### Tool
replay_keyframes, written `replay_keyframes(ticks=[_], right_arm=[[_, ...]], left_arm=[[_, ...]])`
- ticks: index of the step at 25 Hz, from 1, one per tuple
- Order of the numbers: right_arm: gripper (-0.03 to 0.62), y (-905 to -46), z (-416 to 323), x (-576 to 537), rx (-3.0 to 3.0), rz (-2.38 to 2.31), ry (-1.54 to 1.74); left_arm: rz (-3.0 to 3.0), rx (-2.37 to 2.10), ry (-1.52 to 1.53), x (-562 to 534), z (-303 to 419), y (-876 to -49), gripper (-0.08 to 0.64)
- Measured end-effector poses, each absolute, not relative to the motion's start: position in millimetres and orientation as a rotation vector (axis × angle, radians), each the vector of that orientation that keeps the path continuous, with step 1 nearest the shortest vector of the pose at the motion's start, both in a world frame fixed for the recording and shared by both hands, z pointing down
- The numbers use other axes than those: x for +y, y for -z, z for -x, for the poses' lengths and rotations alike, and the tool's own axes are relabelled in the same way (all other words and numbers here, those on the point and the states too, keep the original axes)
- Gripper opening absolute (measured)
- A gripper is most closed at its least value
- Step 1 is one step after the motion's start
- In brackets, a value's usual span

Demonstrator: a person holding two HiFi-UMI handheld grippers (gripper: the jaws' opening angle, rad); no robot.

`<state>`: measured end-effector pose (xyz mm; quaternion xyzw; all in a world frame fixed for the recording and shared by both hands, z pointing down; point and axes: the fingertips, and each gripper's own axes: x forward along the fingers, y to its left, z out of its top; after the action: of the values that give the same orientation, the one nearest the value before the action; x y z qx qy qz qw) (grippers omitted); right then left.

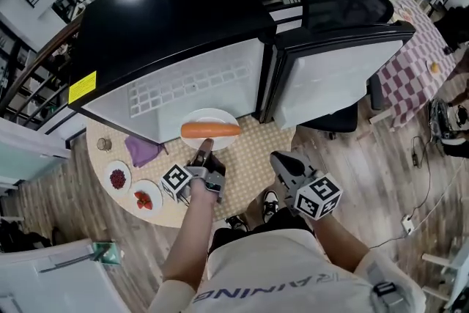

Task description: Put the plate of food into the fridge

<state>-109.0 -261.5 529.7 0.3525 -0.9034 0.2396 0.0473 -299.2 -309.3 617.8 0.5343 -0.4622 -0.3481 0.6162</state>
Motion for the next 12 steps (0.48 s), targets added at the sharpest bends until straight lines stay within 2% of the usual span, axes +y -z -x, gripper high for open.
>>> replay_keyframes(ticks=[12], right_arm=[[0.023,-559.0,106.3,-255.3,-2.663,-1.101,-0.744]], left_arm=[[-1.183,-1.125,0.74,-411.5,289.2,-667.1,0.029]])
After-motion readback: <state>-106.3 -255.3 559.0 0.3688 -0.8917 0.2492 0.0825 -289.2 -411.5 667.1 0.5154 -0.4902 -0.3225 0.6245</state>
